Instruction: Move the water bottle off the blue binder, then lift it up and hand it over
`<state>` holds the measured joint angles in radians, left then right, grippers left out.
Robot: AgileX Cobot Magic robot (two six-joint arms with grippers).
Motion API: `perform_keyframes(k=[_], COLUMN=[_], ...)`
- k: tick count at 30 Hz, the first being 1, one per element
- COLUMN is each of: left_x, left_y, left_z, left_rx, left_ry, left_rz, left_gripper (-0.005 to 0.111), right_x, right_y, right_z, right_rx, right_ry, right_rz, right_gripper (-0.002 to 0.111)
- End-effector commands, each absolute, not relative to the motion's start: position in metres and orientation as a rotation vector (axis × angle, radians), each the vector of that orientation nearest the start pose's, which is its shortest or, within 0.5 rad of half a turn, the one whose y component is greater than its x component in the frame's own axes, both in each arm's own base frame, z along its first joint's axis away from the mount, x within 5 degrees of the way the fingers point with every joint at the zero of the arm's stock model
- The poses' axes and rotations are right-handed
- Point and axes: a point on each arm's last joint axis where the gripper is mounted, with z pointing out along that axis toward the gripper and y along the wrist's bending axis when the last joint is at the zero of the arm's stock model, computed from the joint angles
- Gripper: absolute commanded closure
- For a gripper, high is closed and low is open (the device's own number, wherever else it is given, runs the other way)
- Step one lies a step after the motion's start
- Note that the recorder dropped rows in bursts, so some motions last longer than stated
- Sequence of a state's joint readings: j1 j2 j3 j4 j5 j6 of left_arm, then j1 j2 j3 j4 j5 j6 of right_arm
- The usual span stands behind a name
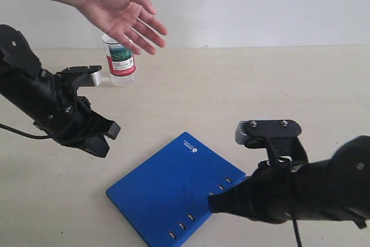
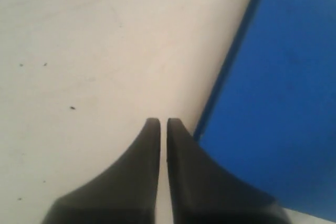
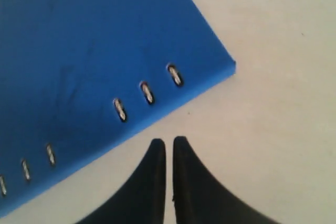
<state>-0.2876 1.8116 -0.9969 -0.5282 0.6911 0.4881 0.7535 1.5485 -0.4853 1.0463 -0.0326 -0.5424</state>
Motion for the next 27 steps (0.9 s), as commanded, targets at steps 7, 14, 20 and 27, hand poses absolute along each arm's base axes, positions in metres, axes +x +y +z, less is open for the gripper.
perform_keyframes(k=[7,14,20,27], left_x=[0.295,0.294,0.291,0.302], left_y=[-0.122,-0.135,-0.144,-0.125], left_z=[0.149,0.131,0.114,0.149], left_rx=[0.595,0.631,0.667,0.568], left_ry=[2.891,2.887,2.892,2.805], left_rz=[-0.584,-0.817,-1.003,-0.714], left_gripper=[0.102,0.102,0.102,0.102], right_x=[0.247,0.275,0.301,0.305], right_y=[0.16,0.173,0.195,0.195], right_z=[0.106,0.127,0.136,0.153], right_rx=[-0.132,-0.15,-0.271,-0.456], right_ry=[2.771,2.681,2.642,2.64], right_rz=[0.508,0.576,0.658,0.686], right_gripper=[0.109,0.109,0.109,0.109])
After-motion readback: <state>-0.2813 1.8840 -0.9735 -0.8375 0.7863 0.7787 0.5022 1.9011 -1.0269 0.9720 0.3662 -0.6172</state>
